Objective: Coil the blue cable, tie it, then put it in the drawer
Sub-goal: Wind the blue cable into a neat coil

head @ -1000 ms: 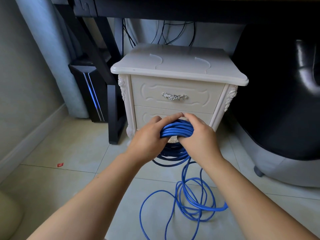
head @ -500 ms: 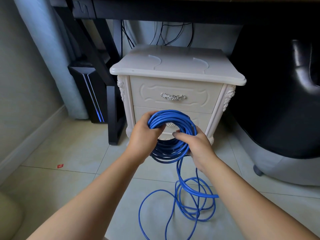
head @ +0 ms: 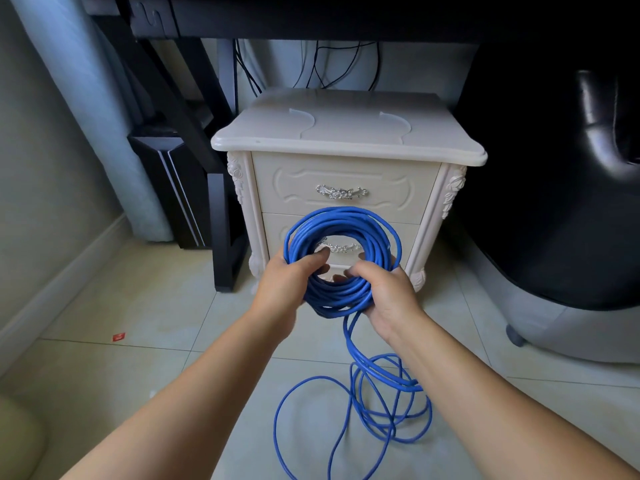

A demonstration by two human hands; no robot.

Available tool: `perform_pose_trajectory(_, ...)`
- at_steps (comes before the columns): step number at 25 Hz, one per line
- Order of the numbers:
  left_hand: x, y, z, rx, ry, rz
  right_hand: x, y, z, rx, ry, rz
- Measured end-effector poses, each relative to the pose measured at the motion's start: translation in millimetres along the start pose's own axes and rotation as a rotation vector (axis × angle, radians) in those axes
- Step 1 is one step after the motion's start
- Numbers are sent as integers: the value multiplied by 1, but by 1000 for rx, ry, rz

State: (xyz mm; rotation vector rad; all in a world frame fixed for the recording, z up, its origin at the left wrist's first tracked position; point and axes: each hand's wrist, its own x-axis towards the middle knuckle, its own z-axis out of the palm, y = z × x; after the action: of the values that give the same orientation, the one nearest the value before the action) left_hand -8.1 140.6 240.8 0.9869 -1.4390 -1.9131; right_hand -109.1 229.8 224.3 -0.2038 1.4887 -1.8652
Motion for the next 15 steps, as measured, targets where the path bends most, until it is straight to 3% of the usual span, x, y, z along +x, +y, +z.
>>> perform_pose_trajectory(4,7,13,-15,212,-141,120,5,-20,-6,-391,56,-216)
perform_pose_trajectory(9,4,16,-15,703,-237,401,-9,-25,-1,-962,-97,-436)
perform_pose_trajectory(11,2,15,-14,767,-207,411,-9,-23,1,-1000,-101,-465)
perform_pose_trajectory(15,2,16,-10,666,-107,401,-9,-25,1,-881,-98,-469)
